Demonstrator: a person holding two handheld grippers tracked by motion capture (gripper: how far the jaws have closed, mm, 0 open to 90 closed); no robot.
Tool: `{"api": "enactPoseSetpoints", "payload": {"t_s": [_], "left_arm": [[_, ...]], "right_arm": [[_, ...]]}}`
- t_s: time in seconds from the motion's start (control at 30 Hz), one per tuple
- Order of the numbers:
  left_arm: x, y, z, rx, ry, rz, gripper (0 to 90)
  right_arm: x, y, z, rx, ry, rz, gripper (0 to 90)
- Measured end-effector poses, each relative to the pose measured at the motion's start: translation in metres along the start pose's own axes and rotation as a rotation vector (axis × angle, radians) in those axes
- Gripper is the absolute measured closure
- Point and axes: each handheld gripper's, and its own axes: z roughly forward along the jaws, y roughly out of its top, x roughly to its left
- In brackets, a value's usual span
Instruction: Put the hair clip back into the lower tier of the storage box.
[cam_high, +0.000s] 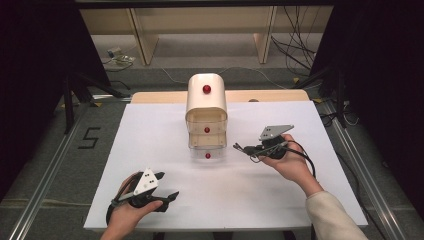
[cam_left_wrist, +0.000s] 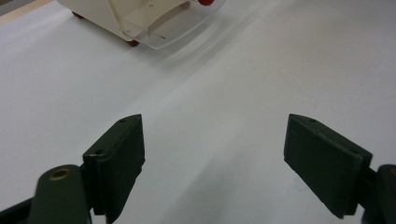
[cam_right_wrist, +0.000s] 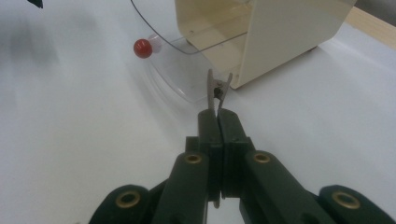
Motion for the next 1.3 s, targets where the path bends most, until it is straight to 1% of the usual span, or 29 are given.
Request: {"api": "enactPoseSetpoints", "payload": {"t_s": [0.37,0.53,0.67,0.7,1.03,1.1,1.13,1.3], "left_arm": [[0.0,0.0,0.0,0.0,0.001,0.002,20.5],[0.001,0.0,0.0,-0.003,0.004,0.0,20.4],[0.001,0.0,0.0,-0.003,0.004,-0.001,20.5],[0.001,0.0,0.0,-0.003,0.004,-0.001,20.5],[0.001,0.0,0.0,-0.006,0.004,-0.002,20.4],[0.001,0.0,0.0,-0.01,0.005,-0.008,20.3],[0.001,0.0,0.0,-0.006,0.003,-0.004,20.4],[0.001,0.0,0.0,-0.008,0.002,-0.008,20.4]], "right_arm": [[0.0,0.006,-0.004,-0.001,-0.001,-0.014,90.0],[0.0,0.011,-0.007,0.0,0.0,-0.029,90.0],[0.001,0.015,-0.007,0.001,0.001,-0.032,90.0],[0.001,0.016,-0.007,0.001,0.001,-0.038,90.0],[0.002,0.024,-0.007,0.004,0.011,-0.047,90.0],[0.003,0.026,-0.007,0.004,0.012,-0.045,90.0],[0.003,0.026,-0.007,0.0,0.013,-0.05,90.0],[0.003,0.03,-0.005,-0.001,0.021,-0.046,90.0]]}}
